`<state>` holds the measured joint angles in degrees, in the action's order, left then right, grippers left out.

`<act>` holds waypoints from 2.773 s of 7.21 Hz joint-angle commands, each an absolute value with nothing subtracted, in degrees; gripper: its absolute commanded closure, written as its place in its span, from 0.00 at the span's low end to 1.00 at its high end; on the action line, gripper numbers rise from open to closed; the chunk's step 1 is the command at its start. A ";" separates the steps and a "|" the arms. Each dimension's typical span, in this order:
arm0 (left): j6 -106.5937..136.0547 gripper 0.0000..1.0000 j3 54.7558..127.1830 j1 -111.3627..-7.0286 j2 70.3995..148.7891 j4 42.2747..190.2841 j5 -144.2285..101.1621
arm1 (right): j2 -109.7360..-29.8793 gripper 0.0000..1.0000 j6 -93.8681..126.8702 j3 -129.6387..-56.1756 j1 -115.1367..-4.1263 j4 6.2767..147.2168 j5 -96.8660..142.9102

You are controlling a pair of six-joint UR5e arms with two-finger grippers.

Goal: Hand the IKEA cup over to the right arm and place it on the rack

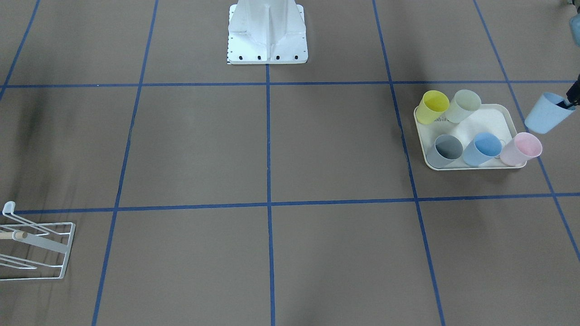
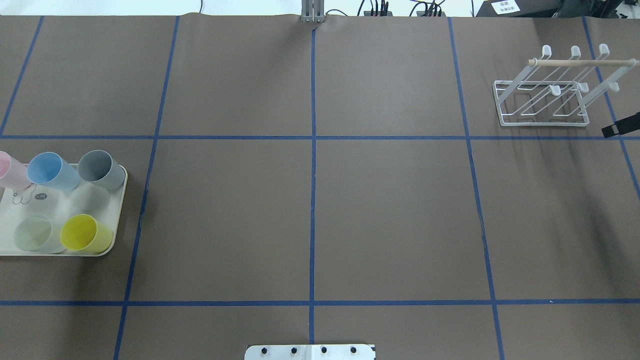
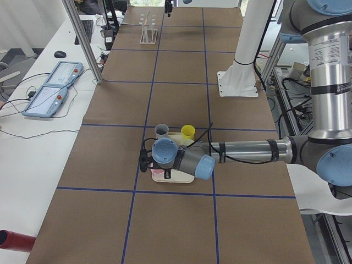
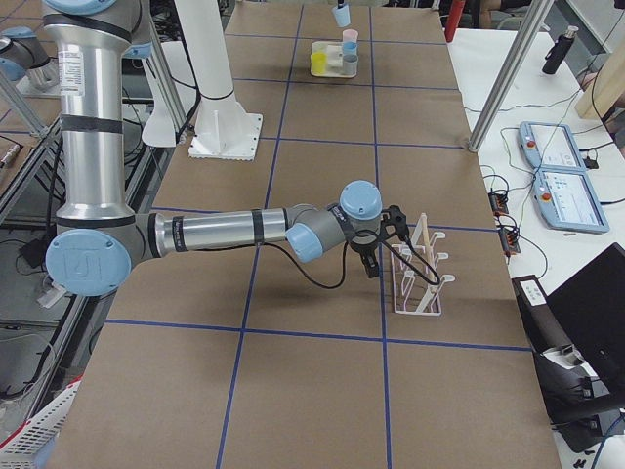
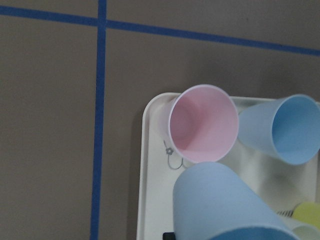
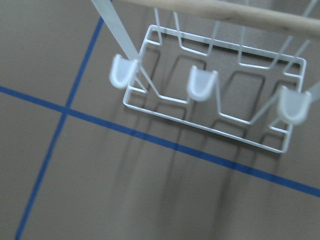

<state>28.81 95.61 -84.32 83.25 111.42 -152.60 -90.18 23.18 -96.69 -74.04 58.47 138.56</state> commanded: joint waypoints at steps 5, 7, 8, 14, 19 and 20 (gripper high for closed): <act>78.26 1.00 98.88 -75.52 108.68 112.32 -158.91 | -75.96 0.01 85.02 -97.21 -61.97 28.49 138.78; 82.43 1.00 99.83 -69.04 113.80 112.76 -158.65 | -69.56 0.02 95.57 -97.38 -59.08 27.51 138.17; 89.05 1.00 99.32 -66.91 118.86 112.76 -154.47 | -68.22 0.02 100.32 -100.25 -56.45 27.42 135.12; 137.27 1.00 93.99 -50.63 124.90 158.68 -126.22 | -62.85 0.01 109.56 -104.33 -45.80 24.55 117.71; 170.88 1.00 82.71 -47.31 124.80 201.56 -123.06 | -61.00 0.01 116.63 -102.39 -42.80 8.97 112.06; 175.82 1.00 83.14 -44.59 125.24 205.54 -118.44 | -60.82 0.01 116.54 -102.48 -42.11 8.88 112.06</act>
<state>169.40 82.93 -47.35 124.89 200.02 -122.24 -61.24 116.55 -102.42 -42.72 9.13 112.08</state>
